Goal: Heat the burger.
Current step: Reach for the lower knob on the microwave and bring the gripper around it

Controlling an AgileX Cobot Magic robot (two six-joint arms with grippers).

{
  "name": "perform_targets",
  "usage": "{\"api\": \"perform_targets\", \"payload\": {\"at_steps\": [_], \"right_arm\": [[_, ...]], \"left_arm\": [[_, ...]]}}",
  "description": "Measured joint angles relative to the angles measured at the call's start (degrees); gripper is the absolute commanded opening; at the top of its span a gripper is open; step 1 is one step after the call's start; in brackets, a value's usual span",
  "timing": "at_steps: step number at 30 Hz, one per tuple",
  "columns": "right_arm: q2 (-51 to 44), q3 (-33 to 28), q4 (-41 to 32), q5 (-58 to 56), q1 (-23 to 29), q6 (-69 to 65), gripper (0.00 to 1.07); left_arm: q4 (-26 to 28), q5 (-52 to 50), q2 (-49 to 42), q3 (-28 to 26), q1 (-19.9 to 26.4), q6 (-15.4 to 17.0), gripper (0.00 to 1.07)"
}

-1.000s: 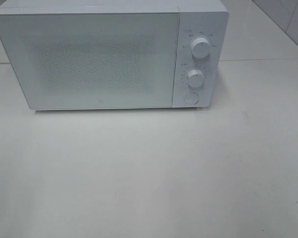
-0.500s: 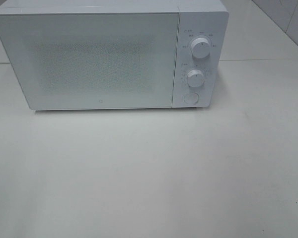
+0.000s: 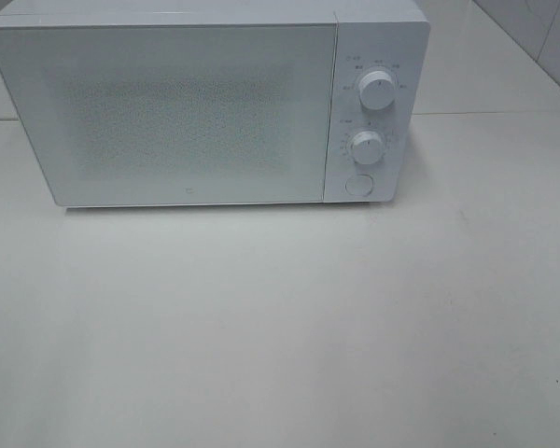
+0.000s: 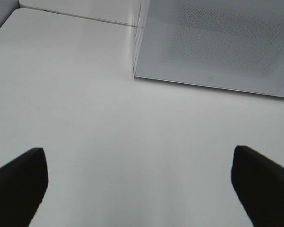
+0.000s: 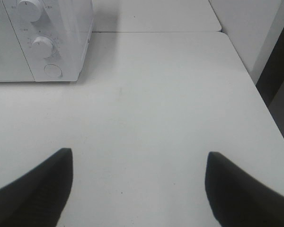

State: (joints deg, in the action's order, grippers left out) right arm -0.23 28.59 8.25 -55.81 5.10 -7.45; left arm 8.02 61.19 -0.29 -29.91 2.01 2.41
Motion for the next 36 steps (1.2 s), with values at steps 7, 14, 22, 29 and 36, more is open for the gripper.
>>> {"api": "perform_targets", "payload": {"at_steps": [7, 14, 22, 29, 36], "right_arm": [[0.00, 0.00, 0.00, 0.00, 0.00, 0.00, 0.73], [0.00, 0.00, 0.00, 0.00, 0.00, 0.00, 0.73], [0.00, 0.00, 0.00, 0.00, 0.00, 0.00, 0.73], [0.00, 0.00, 0.00, 0.00, 0.00, 0.00, 0.73], [0.00, 0.00, 0.00, 0.00, 0.00, 0.00, 0.73]], "left_arm": [[-0.06, 0.00, 0.00, 0.00, 0.00, -0.63, 0.98], [-0.06, 0.00, 0.00, 0.00, 0.00, -0.69, 0.98], [-0.06, 0.00, 0.00, 0.00, 0.06, -0.74, 0.98], [-0.06, 0.00, 0.00, 0.00, 0.06, -0.74, 0.98], [-0.06, 0.00, 0.00, 0.00, 0.06, -0.74, 0.98]]}}
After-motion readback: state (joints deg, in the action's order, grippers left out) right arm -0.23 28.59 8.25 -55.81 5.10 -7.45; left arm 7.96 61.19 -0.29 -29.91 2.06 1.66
